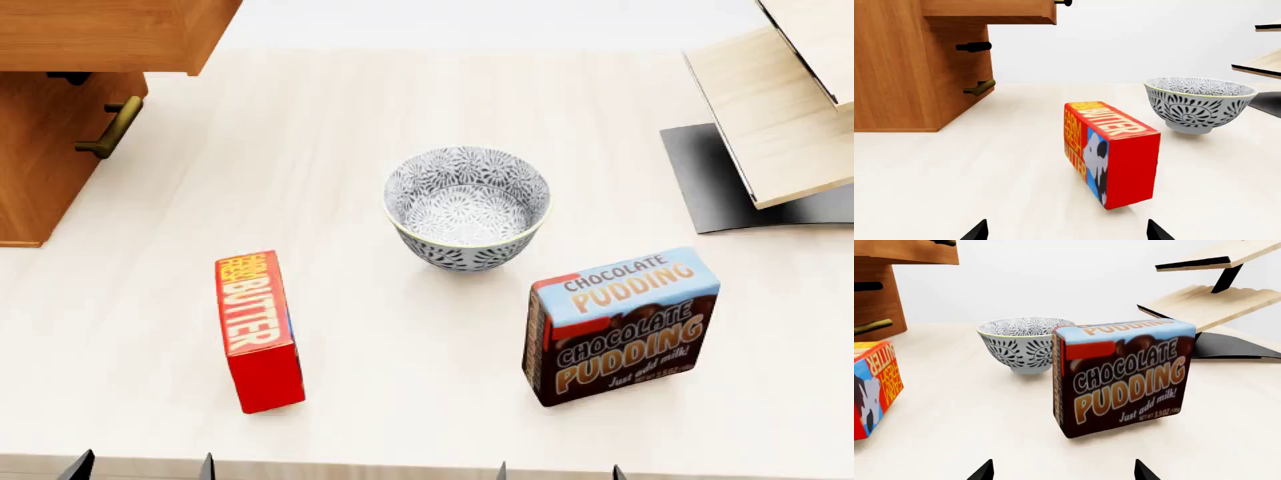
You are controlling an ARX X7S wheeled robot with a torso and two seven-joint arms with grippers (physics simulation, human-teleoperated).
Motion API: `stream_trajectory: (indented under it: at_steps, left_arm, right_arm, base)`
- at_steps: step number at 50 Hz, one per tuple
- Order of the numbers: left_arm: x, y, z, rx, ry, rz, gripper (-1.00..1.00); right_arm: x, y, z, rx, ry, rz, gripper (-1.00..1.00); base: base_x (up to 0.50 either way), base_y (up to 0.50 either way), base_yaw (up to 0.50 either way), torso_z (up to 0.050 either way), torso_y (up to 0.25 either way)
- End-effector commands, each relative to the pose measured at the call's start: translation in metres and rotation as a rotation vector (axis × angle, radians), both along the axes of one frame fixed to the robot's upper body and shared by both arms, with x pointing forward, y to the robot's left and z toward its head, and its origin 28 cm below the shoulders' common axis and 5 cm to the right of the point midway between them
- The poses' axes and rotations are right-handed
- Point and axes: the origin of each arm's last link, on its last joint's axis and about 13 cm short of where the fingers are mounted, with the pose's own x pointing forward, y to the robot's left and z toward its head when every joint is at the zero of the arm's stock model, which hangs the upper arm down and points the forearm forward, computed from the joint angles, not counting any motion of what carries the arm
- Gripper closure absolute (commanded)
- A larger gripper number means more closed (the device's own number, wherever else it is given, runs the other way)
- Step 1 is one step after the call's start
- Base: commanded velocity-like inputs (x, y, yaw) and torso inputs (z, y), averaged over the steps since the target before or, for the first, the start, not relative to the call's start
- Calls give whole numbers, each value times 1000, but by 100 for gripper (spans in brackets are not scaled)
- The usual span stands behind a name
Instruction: Close the top drawer of the cabinet.
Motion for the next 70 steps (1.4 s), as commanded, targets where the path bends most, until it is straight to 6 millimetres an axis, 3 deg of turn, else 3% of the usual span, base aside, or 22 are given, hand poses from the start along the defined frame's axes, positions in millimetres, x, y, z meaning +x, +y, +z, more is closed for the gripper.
stream_trajectory:
  at_steps: [1, 27, 44, 53, 56, 60, 70]
  left_arm:
    - [0, 0, 0, 0, 0, 0, -100]
    - [-4, 2, 6, -19, -26, 8, -100]
    - [-13, -3, 49, -22, -108, -32, -100]
    - [-25, 2, 97, -18, -231, -27, -100]
    - [-33, 5, 119, -15, -289, -18, -100]
    - [-40, 6, 133, -15, -326, -18, -100]
    - [-45, 2, 142, 8, -355, -26, -100]
  right_arm:
    - [0, 0, 0, 0, 0, 0, -100]
    - [-3, -1, 7, 31, 9, -27, -100]
    - [-9, 0, 62, 38, -132, -16, -100]
    - [-17, -1, 99, 96, -230, -4, -100]
    - [-24, -1, 120, 105, -291, 1, -100]
    - [-31, -1, 136, 106, -333, 7, -100]
    - [-32, 0, 139, 117, -344, 13, -100]
  base:
    - [0, 0, 0, 0, 0]
    - [0, 0, 0, 0, 0]
    - [0, 0, 0, 0, 0]
    - [0, 0, 0, 0, 0]
    - [0, 0, 0, 0, 0]
    - [0, 0, 0, 0, 0]
    - [0, 0, 0, 0, 0]
